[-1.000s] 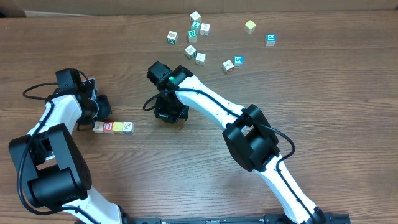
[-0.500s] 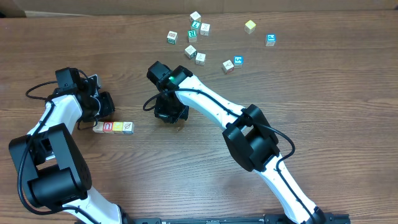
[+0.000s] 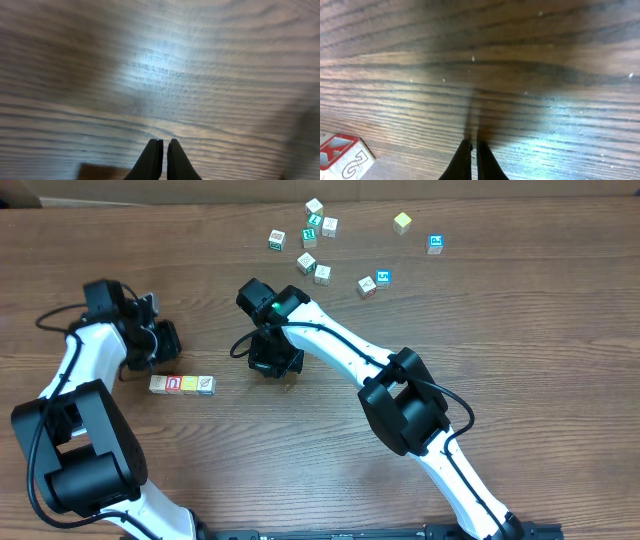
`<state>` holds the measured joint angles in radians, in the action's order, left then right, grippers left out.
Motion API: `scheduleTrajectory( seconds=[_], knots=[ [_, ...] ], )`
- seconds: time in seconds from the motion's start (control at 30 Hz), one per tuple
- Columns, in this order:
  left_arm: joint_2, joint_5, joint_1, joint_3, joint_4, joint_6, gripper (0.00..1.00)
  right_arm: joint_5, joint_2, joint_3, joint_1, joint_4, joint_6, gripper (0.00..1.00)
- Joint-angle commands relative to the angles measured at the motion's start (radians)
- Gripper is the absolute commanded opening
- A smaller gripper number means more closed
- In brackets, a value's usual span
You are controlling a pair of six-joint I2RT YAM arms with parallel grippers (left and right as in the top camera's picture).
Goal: Form a horizontal line
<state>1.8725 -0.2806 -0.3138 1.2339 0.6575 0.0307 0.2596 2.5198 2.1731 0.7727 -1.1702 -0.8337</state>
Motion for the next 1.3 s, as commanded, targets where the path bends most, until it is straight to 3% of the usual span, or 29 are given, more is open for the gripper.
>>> scheduleTrajectory(
  seconds=[0.0,0.23,0.7,1.27],
  knots=[
    [0.008,0.052,-0.005,0.131,0.066,0.018,0.04,0.082,0.017,-0.014,-0.002,-0.002,0.005,0.04],
    [0.008,0.056,-0.031,0.237,0.145,0.018,0.04,0.279,0.017,-0.014,-0.001,0.092,0.004,0.04],
    [0.008,0.043,-0.105,0.239,0.173,0.06,0.04,0.354,0.017,-0.014,0.01,0.148,-0.004,0.04],
    [0.008,0.044,-0.105,0.239,0.173,0.06,0.04,0.246,0.017,-0.014,0.067,0.229,-0.007,0.04]
  ],
)
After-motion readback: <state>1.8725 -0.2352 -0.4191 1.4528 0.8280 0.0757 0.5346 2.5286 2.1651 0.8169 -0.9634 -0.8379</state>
